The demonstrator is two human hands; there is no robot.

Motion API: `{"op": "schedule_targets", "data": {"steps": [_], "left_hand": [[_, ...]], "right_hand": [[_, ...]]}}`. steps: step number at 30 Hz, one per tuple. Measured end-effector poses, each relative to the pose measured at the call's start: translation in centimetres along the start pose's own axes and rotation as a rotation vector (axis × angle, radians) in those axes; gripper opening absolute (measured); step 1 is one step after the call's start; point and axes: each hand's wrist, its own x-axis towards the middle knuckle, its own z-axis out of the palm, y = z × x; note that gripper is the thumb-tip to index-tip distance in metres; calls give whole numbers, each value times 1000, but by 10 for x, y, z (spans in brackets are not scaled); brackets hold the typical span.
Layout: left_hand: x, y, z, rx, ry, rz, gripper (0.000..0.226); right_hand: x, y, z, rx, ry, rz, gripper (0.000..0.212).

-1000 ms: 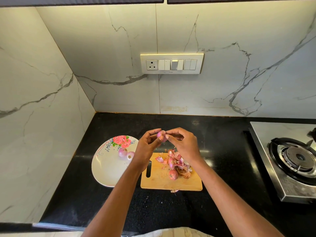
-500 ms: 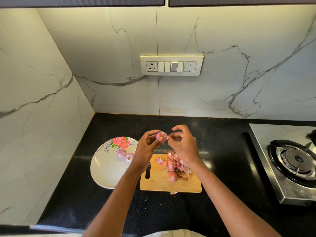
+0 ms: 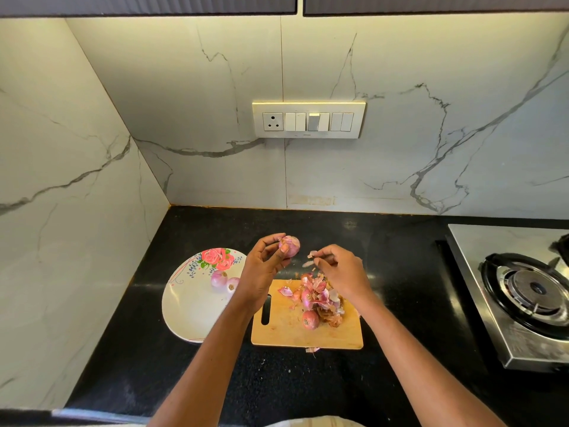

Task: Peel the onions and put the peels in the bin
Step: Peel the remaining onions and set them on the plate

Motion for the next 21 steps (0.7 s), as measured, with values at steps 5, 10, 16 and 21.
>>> {"op": "schedule_targets", "data": {"steps": [5, 10, 16, 21], "left_hand": [[3, 0, 2, 75, 6, 23, 51], [7, -4, 2, 117, 13, 38, 39], [9, -1, 4, 143, 8, 41, 35], [5, -5, 2, 164, 10, 27, 34]], "right_hand": [[1, -24, -3, 82, 62, -139, 20], [-1, -39, 0, 133, 79, -244, 23], [-1, -36, 0, 150, 130, -236, 20], [-7, -33, 4, 136, 149, -232, 15]]}}
